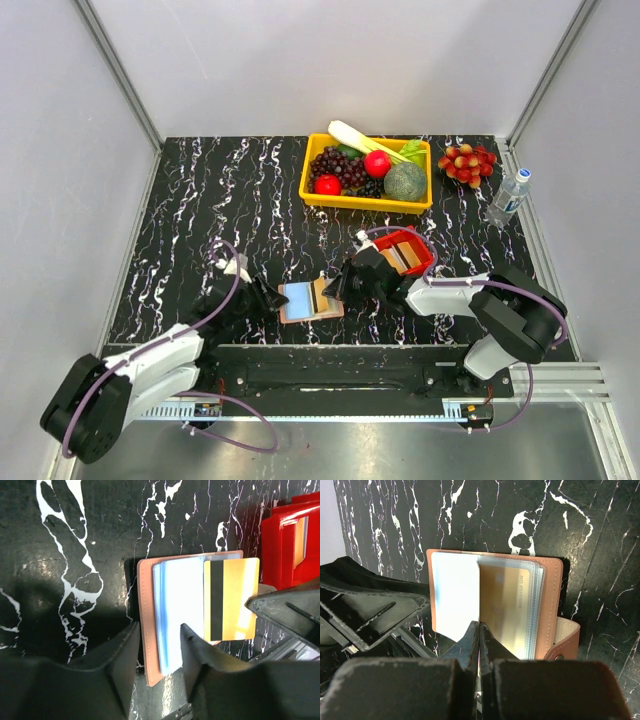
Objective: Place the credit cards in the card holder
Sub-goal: Insert the credit card into the card holder.
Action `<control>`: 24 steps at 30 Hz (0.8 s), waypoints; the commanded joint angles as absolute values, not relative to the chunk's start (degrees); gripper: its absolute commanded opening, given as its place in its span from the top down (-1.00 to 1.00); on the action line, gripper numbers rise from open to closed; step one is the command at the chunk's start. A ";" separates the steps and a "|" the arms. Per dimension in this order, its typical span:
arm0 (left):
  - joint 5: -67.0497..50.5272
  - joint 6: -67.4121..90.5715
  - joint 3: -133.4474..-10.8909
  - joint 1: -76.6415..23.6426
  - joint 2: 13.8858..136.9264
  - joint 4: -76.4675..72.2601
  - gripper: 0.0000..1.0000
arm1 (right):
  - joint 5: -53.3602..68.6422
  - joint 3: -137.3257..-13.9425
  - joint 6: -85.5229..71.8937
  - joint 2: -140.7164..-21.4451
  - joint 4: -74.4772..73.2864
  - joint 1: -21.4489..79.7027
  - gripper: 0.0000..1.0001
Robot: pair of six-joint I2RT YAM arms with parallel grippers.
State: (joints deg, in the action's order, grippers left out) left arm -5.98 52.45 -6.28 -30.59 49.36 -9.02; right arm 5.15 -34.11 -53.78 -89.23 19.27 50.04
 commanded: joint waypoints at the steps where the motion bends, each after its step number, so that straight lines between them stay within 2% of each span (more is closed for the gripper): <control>1: -7.73 52.47 -7.56 -30.76 54.74 -14.06 0.25 | 4.22 -35.42 -53.70 -89.65 20.57 50.71 1.00; 2: -8.00 52.38 -7.73 -30.76 55.71 -14.50 0.37 | 4.31 -35.16 -54.05 -89.82 20.65 50.71 1.00; 8: -8.61 52.12 -8.26 -30.67 59.41 -15.73 0.63 | 4.04 -33.31 -56.60 -90.79 22.06 50.71 1.00; 19: -8.09 51.15 -8.79 -30.76 58.97 -13.89 0.92 | 0.26 -30.85 -53.71 -90.88 20.57 50.28 1.00; 24: -8.70 50.89 -9.14 -30.67 59.85 -15.03 1.00 | 4.04 -33.84 -51.59 -94.48 18.89 50.62 1.00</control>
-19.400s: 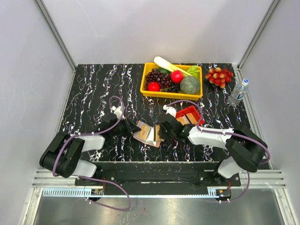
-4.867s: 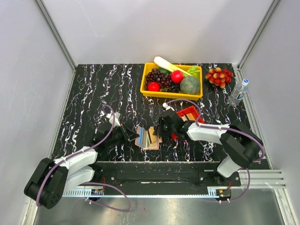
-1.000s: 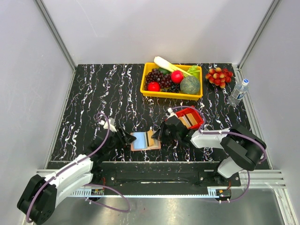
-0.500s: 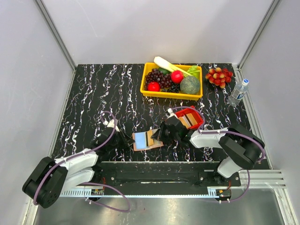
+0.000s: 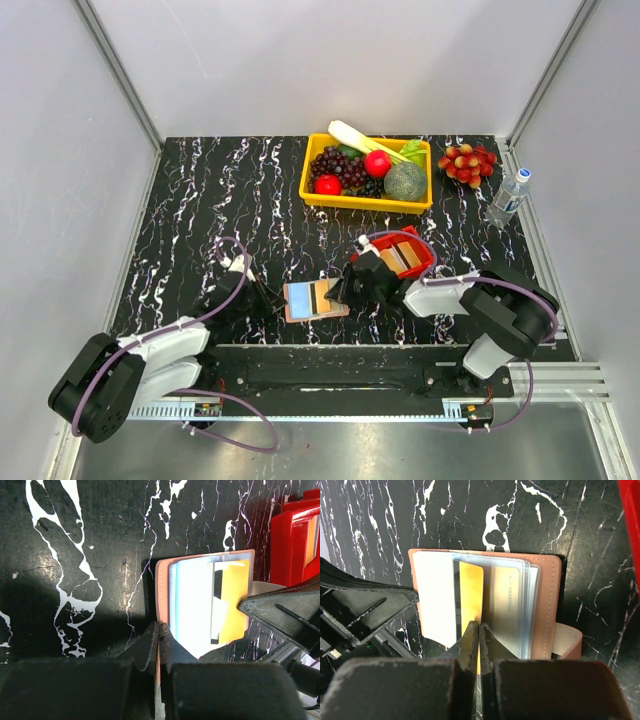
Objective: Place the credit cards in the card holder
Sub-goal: Insert the credit card into the card holder.
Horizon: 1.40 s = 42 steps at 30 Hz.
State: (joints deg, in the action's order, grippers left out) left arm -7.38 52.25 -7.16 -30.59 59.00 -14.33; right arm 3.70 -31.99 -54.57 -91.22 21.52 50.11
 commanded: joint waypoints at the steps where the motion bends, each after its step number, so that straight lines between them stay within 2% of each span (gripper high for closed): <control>1: -8.88 50.98 -9.31 -30.76 60.03 -15.20 1.00 | 4.30 -33.92 -51.68 -95.18 19.16 50.71 1.00; 24: -9.41 52.21 -9.14 -30.76 59.68 -17.05 1.00 | 11.16 -41.57 -49.75 -101.69 16.17 53.61 0.99; 26: -9.14 52.03 -9.14 -30.76 59.42 -16.53 1.00 | 10.46 -41.31 -49.83 -100.99 16.08 53.61 0.92; 30: -8.00 51.94 -9.14 -30.85 58.19 -14.68 1.00 | 7.22 -39.29 -50.54 -97.66 16.00 53.53 0.58; 34: -6.95 51.77 -8.97 -30.76 56.52 -12.83 1.00 | 3.87 -38.15 -50.10 -93.70 14.50 53.52 0.36; 37: -6.86 51.77 -8.88 -30.76 55.81 -12.57 1.00 | 4.04 -38.41 -50.01 -93.08 14.59 53.53 0.29; 42: -7.64 51.68 -8.70 -30.76 56.42 -14.06 1.00 | 7.90 -39.98 -50.36 -96.67 16.78 53.61 0.27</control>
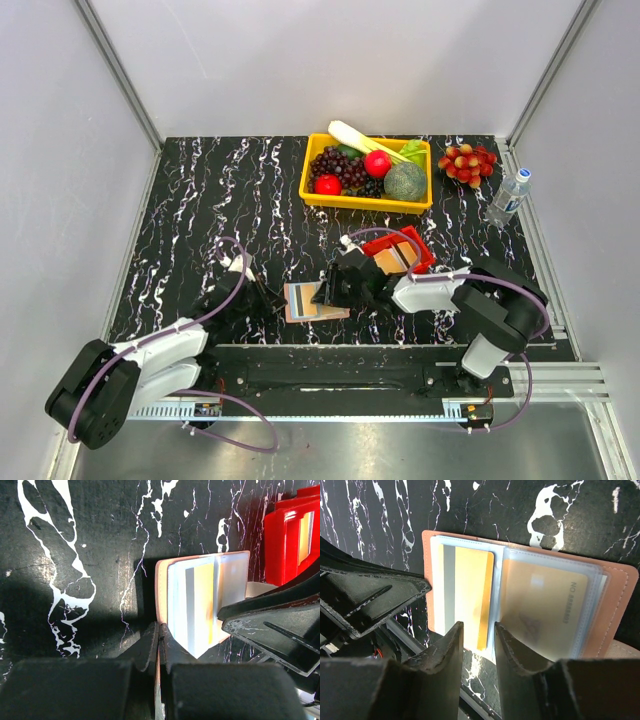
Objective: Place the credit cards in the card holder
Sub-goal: Insert the credit card into the card holder.
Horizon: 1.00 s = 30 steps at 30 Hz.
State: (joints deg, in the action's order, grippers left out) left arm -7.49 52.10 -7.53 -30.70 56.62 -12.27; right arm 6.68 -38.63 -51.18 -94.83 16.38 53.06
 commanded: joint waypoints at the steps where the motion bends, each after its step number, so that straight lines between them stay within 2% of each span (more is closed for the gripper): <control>1: -7.82 51.68 -8.79 -30.76 56.69 -14.15 1.00 | 8.43 -40.34 -50.71 -97.64 17.22 53.61 0.27; 5: -8.17 51.77 -8.70 -30.76 57.13 -14.76 1.00 | 10.19 -41.13 -51.15 -100.10 18.89 53.61 0.29; 11: -8.53 51.86 -8.70 -30.76 57.30 -15.29 1.00 | 12.48 -41.31 -50.98 -100.46 21.62 53.61 0.59; 13: -8.61 51.94 -8.96 -30.76 57.30 -15.29 1.00 | 12.39 -41.48 -50.54 -100.11 21.36 53.88 0.63; 24: -8.62 51.68 -9.23 -30.76 57.31 -14.86 1.00 | 12.84 -42.37 -49.31 -100.02 20.74 54.23 0.56; 30: -7.47 50.80 -10.28 -30.67 55.55 -11.52 1.00 | 8.27 -42.71 -45.18 -92.91 14.16 54.14 0.36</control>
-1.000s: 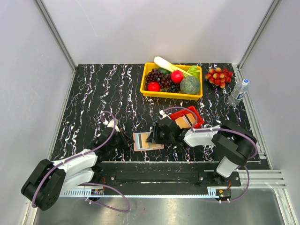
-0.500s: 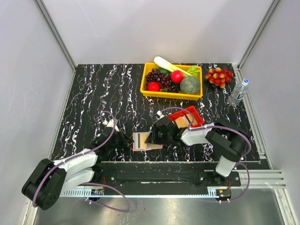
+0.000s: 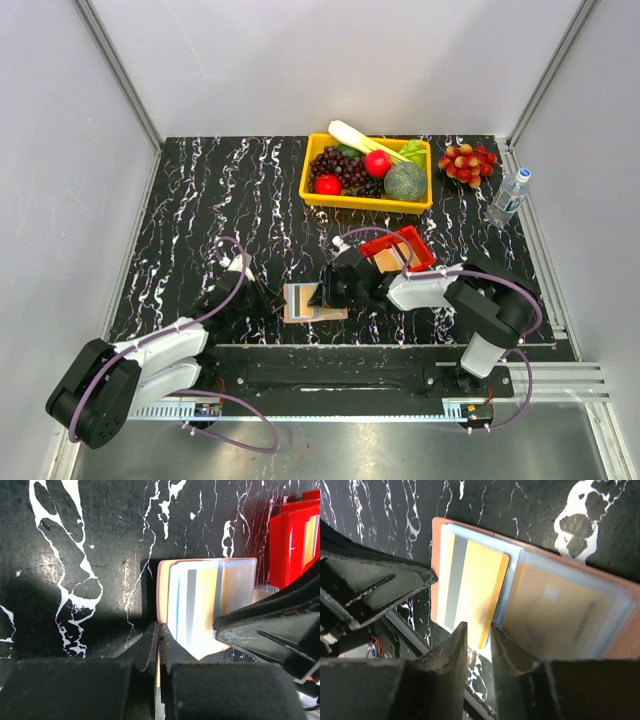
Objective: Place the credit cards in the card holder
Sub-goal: Insert the credit card into the card holder, then close the card holder at the center of the board.
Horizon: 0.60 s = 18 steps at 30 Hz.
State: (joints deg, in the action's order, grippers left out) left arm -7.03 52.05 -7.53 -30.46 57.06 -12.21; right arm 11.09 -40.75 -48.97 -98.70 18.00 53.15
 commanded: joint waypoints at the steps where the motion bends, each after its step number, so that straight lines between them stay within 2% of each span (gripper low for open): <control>1: -7.30 50.54 -10.54 -30.76 55.20 -10.64 1.00 | 7.13 -42.89 -44.31 -91.42 13.02 54.14 0.34; 12: -5.89 48.70 -12.65 -30.76 51.60 -4.40 1.00 | -7.11 -42.54 -37.44 -77.01 -2.80 53.97 0.07; 18: -5.80 47.90 -13.45 -30.76 50.27 -2.46 1.00 | -13.61 -41.40 -37.35 -70.93 -10.53 53.61 0.02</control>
State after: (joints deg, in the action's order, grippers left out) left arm -6.72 49.39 -10.90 -30.59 51.35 -3.31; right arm -6.15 -41.87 -38.83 -74.52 -3.51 53.60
